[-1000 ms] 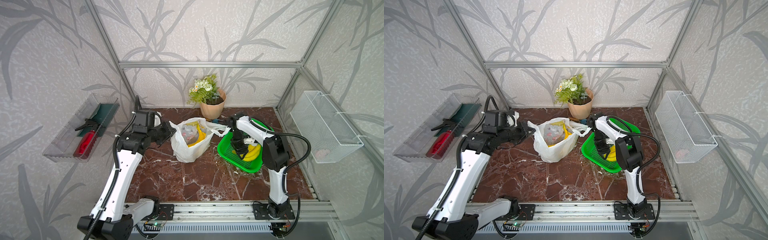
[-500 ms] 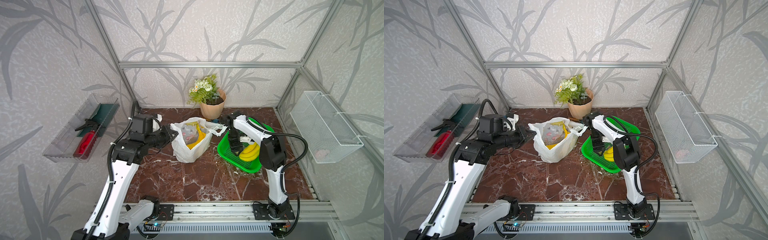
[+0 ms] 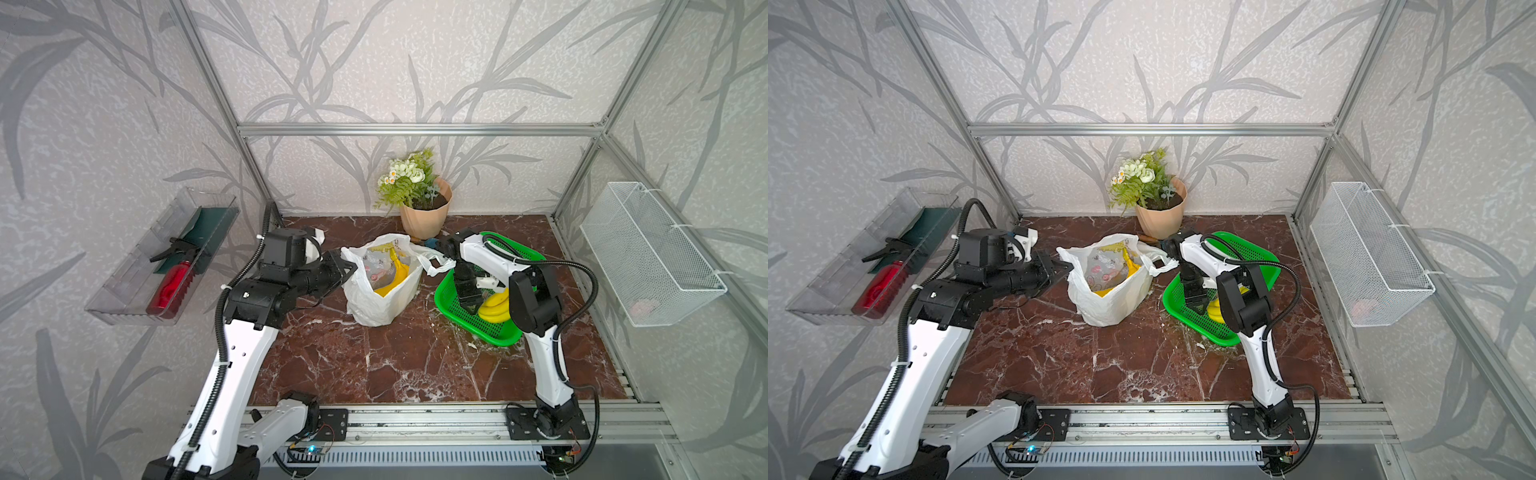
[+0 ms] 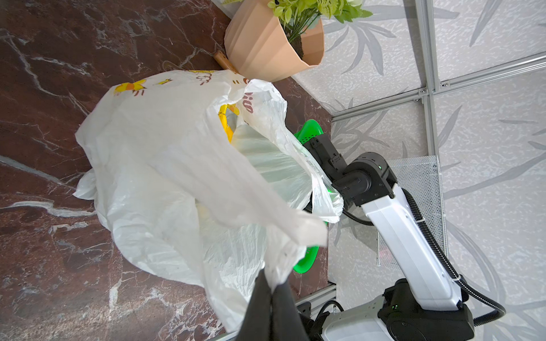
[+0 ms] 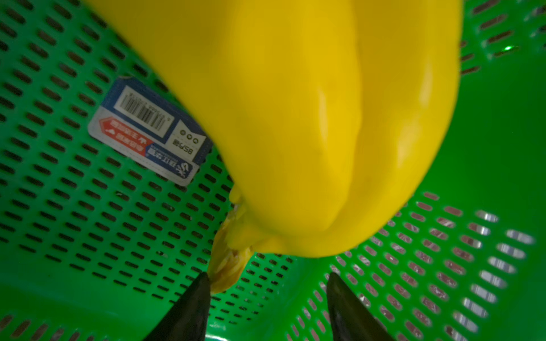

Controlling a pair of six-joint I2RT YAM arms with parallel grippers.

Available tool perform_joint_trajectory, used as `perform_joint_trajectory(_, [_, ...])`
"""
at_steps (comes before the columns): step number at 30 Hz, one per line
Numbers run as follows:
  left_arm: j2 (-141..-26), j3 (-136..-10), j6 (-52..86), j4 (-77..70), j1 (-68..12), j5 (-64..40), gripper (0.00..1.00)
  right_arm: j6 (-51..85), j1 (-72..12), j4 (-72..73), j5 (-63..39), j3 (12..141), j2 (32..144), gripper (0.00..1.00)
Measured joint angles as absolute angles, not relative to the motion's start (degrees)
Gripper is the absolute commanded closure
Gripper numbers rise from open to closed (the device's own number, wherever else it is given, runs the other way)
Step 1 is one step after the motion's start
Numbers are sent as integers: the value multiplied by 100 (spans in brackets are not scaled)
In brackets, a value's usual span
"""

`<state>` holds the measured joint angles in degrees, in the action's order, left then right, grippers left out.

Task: Place the banana into a plastic bag & tie a knot
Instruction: Pick up the banana from the basket.

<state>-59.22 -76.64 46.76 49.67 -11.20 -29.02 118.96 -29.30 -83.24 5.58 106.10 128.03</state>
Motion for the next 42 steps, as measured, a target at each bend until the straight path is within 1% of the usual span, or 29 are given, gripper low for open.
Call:
perform_joint_trajectory(2, [-5922, -7664, 4676, 4967, -1120, -2899, 100, 11900, -2932, -8270, 633, 10582, 12860, 49])
perform_joint_trajectory(4, [-5922, -7664, 4676, 4967, -1120, -2895, 100, 11917, -2932, -8211, 751, 10527, 12899, 59])
perform_joint_trajectory(8, [-5916, -7664, 4676, 4971, -1120, -2869, 100, 11904, -2932, -8095, 958, 10460, 12908, 64])
perform_joint_trajectory(11, [-5896, -7664, 4681, 4974, -1120, -2856, 100, 11911, -2932, -8055, 1052, 10457, 12908, 80])
perform_joint_trajectory(17, [-5874, -7666, 4711, 4978, -1120, -2836, 100, 11933, -2932, -8005, 1173, 10447, 12914, 100])
perform_joint_trajectory(22, [-5874, -7666, 4711, 5024, -1120, -2816, 100, 11900, -2932, -7931, 1372, 10252, 12761, 100])
perform_joint_trajectory(25, [-5867, -7666, 4698, 5076, -1120, -2799, 100, 11876, -2936, -7970, 1632, 10346, 12529, 100])
perform_joint_trajectory(30, [-5852, -7666, 4613, 5207, -1120, -2676, 100, 11089, -2969, -7931, 2311, 10615, 11714, 100])
perform_joint_trajectory(33, [-5852, -7666, 4578, 5282, -1120, -2587, 100, 10138, -3044, -7609, 2742, 10320, 10766, 100])
perform_joint_trajectory(36, [-5852, -7666, 4534, 5336, -1120, -2480, 100, 8571, -3199, -6635, 2917, 9323, 9334, 100])
perform_joint_trajectory(40, [-5861, -7666, 4440, 5437, -1120, -2268, 100, 6101, -3428, -4600, 2217, 7767, 7557, 100])
perform_joint_trajectory(42, [-5870, -7666, 4397, 5505, -1125, -2165, 100, 5148, -3546, -4108, 1758, 7638, 7310, 100])
